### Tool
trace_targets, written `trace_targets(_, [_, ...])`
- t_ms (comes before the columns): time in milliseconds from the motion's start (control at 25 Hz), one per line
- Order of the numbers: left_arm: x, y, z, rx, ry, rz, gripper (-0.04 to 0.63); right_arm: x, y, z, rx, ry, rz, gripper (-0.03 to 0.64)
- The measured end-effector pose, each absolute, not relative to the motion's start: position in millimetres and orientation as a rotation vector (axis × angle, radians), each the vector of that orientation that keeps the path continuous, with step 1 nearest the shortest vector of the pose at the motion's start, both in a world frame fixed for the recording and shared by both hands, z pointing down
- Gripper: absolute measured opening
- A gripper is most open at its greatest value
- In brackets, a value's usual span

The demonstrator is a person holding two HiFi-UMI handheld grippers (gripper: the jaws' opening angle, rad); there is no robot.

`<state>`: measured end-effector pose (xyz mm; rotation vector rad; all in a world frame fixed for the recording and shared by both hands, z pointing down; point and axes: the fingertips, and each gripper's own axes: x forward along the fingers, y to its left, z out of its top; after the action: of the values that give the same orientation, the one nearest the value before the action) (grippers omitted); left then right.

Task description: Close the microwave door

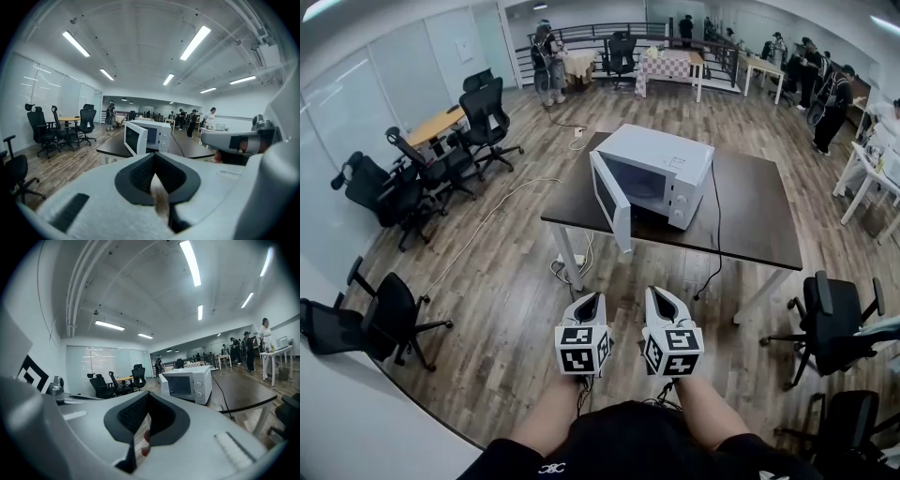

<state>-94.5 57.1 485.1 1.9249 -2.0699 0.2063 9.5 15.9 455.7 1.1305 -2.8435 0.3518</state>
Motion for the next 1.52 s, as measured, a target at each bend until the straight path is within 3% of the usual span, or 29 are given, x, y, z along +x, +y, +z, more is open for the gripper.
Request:
trace_targets(800, [-77.9, -9.0, 498.2, 1.881, -2.108, 0.214, 0.011, 33.9, -53.2, 469.4, 1.095, -2.854, 0.347, 0.006])
trace_targets(1520, [-142.6, -86.5, 509.4, 1.930, -2.028, 0.158, 0.011, -19.2, -129.9, 474.1, 1.138, -2.798, 0.340, 0.006])
